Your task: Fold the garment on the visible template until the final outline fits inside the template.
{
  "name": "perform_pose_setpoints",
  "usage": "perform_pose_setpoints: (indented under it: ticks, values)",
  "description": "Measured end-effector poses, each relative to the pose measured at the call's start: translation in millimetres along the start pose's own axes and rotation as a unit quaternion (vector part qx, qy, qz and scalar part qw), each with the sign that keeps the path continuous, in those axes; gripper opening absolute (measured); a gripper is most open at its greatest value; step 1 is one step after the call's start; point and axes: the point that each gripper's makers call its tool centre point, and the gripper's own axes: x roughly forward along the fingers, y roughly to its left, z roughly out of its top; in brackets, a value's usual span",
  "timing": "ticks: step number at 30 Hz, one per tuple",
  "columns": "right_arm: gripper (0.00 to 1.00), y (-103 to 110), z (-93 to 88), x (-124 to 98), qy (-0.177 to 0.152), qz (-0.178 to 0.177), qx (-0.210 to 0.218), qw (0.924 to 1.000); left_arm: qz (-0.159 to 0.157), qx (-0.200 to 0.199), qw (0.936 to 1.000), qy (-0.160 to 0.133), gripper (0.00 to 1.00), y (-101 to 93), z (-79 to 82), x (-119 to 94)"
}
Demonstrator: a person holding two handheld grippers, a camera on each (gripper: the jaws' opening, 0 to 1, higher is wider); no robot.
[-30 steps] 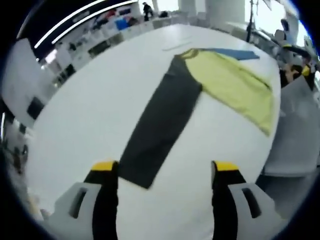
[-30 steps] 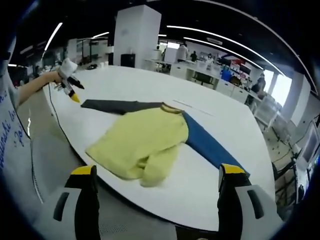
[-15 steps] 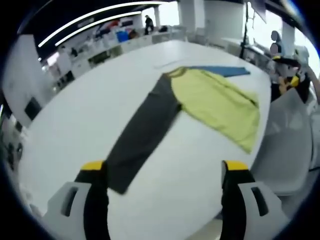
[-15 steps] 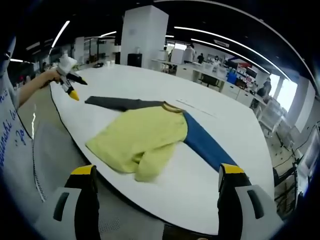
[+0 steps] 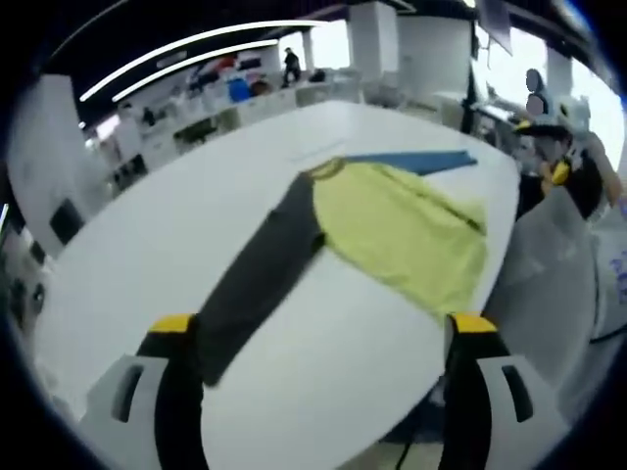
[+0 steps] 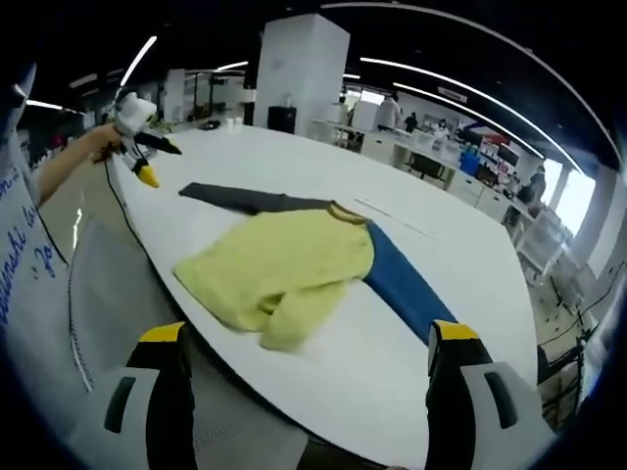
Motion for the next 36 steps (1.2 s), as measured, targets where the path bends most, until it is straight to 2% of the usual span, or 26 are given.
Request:
perform_pose_setpoints:
  ticks: [4,8,13,18,21,25,31,36]
  values:
    - [1.0,-4,-4.1,-6,-0.002,-0.002,-0.003,1.0,-0.012,-0.004,0.9998,-0.018,1.0,-25.9,11.1,-6]
    - [1.0,-7,-7.7,-11,-0.001,-0.002,-0.008,1.0,-0.012,-0.007,0.9994,-0.031,1.0,-41.8,18.8,-11]
    - [1.0,-9,-10.2,-15,0.001,-0.003,-0.015,0.9999,-0.013,-0.008,0.9981,-0.06,1.0,-57.8,33.9,-18]
    - [1.0,-9,-14.9,-16,0.005,0.002,-0.023,0.9997,-0.031,-0.021,0.9947,-0.096,1.0,-85.0,47.9,-22]
    - [1.0,-10,-18.7,-15,0.013,0.003,-0.024,0.9996,-0.034,-0.017,0.9948,-0.095,1.0,-94.5,46.7,-22]
    - [1.0,-6,-25.2,-8,0.036,0.012,-0.033,0.9987,-0.014,-0.005,0.997,-0.075,1.0,-95.6,39.3,-22]
    - [1.0,6,-20.9,0,0.032,0.033,-0.034,0.9984,-0.017,-0.025,0.9959,-0.085,1.0,-105.0,35.6,-28]
    - [0.98,11,-22.2,5,0.042,0.044,-0.04,0.9973,-0.013,-0.041,0.9946,-0.094,1.0,-113.6,33.0,-33]
